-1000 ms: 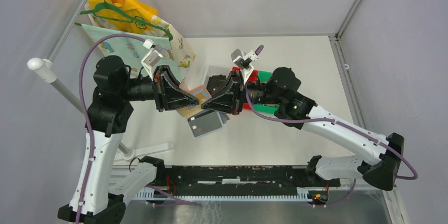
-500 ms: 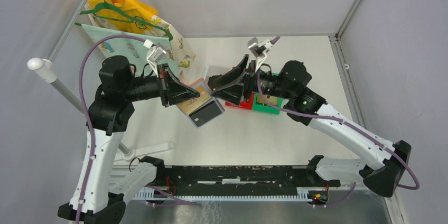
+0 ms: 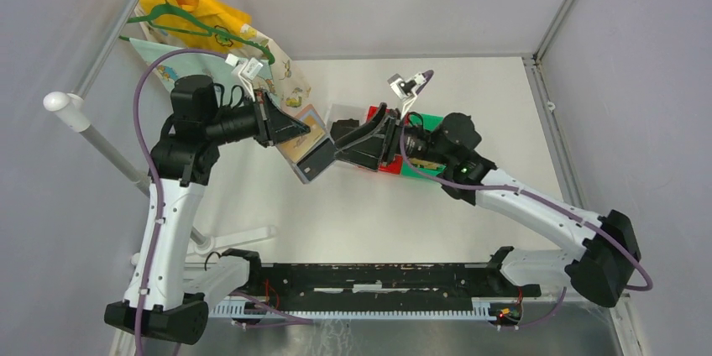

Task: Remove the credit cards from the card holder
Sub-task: Remove the credit card from the card holder.

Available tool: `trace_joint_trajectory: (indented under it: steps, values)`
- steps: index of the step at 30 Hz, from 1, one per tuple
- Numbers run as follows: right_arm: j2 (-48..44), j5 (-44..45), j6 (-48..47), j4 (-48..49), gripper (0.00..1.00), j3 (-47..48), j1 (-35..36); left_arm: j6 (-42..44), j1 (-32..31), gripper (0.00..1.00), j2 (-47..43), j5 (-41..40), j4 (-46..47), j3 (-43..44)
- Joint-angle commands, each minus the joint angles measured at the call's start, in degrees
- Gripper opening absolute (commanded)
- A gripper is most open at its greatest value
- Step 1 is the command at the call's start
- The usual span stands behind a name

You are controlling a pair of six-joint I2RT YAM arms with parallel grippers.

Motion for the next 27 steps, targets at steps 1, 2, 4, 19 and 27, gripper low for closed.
trace_joint_trajectory:
  steps: [1, 2, 4, 19, 27]
  values:
    - [3.0, -2.5, 8.3, 14.4, 0.64, -1.0, 1.9, -6.2, 4.5, 0.02, -0.9, 6.4, 5.3, -0.1]
    - [3.9, -2.5, 9.0, 15.5, 0.64, -1.2, 2.2, -7.5, 5.6, 0.02, -1.0, 7.5, 6.5, -0.6]
    - [5.7, -2.4, 10.9, 18.7, 0.63, -1.4, 2.8, -9.6, 7.2, 0.02, -1.0, 9.8, 8.3, -1.3]
    - [16.0, -0.1, 16.7, 25.8, 0.57, 1.4, 4.3, -20.4, 7.6, 0.02, -3.9, 11.9, 17.4, -5.0]
    - [17.9, 0.6, 18.3, 28.1, 0.56, 2.9, 4.5, -22.0, 7.6, 0.02, -4.6, 12.1, 18.3, -5.8]
